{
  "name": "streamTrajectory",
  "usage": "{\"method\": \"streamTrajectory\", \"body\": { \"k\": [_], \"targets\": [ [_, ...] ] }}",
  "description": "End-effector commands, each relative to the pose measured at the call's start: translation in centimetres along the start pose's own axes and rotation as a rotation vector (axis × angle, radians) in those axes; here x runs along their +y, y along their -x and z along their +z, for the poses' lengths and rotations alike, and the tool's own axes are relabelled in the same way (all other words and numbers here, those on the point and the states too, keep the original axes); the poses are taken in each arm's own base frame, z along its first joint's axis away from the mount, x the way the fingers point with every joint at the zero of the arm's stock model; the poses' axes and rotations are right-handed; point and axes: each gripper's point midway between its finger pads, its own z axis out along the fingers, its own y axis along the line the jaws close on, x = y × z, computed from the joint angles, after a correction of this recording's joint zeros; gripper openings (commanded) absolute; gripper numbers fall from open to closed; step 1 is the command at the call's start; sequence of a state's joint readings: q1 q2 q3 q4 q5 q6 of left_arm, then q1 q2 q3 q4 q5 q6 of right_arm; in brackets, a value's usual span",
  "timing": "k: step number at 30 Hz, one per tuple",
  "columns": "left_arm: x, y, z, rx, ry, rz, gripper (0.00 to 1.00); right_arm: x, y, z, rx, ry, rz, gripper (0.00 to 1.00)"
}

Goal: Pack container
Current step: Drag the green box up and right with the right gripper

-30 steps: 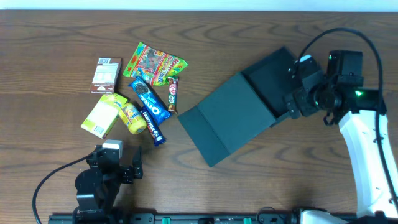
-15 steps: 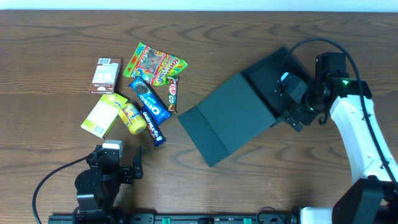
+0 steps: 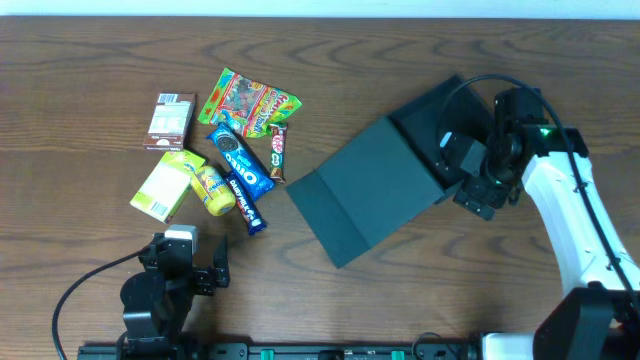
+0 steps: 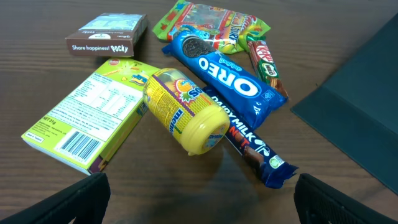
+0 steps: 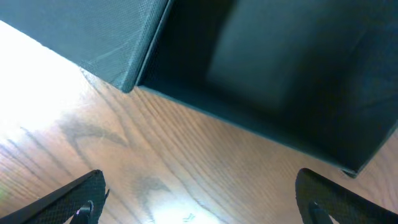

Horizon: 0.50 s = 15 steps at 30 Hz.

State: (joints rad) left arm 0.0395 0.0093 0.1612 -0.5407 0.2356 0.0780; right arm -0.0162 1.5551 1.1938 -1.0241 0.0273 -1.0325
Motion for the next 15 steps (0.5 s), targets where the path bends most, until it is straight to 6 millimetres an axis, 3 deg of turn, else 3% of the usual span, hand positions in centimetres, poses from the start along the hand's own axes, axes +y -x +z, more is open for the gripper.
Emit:
{"method": "streamTrajectory", "body": {
  "k": [1, 3, 15],
  "targets": [
    [0.1, -0.4, 0.2, 0.005, 0.004, -0.011, 0.96, 0.4, -0.1, 1.3, 0.027, 0.03, -0.032, 0.95],
    [0.1, -0.4, 0.2, 0.005, 0.004, -0.011, 0.96, 0.3, 0.2, 2.0, 0.027, 0.037, -0.036, 0.99],
    [0.1, -0.4, 0.2, 0.005, 0.004, -0.011, 0.96, 0.2, 1.6, 3.7, 0.02, 0.041, 0.029, 0.98]
  ]
}}
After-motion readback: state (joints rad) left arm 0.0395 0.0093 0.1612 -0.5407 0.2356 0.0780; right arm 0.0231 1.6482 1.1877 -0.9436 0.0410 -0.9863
